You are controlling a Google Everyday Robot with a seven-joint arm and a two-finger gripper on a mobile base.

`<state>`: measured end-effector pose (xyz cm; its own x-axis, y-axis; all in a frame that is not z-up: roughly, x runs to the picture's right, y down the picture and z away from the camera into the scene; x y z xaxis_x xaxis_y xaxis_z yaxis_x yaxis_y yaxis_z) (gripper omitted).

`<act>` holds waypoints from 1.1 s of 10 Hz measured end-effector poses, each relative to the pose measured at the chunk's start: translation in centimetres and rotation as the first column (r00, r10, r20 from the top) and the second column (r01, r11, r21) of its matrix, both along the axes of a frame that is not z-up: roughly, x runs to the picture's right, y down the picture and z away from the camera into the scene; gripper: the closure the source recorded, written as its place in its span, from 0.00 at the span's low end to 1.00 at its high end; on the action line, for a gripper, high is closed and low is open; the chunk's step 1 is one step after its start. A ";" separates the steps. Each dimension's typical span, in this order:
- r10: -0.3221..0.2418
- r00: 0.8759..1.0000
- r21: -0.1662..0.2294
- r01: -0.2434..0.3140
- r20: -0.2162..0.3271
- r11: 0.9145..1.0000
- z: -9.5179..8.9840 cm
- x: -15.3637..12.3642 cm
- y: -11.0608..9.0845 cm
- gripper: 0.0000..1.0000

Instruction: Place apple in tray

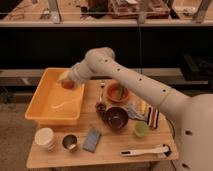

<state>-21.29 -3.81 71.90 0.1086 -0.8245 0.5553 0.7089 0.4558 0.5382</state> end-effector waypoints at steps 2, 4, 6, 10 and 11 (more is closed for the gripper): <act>-0.034 0.999 -0.016 0.034 0.004 0.999 1.1 -4.4 0.8 0.59; -0.082 0.997 -0.045 0.082 -0.013 0.996 3.8 -7.2 2.7 0.59; -0.131 0.990 -0.083 0.127 -0.044 0.988 7.0 -8.4 5.1 0.55; -0.215 0.969 -0.172 0.192 -0.122 0.966 12.3 -8.1 8.6 0.20; -0.222 0.966 -0.183 0.196 -0.135 0.963 12.8 -7.7 8.6 0.20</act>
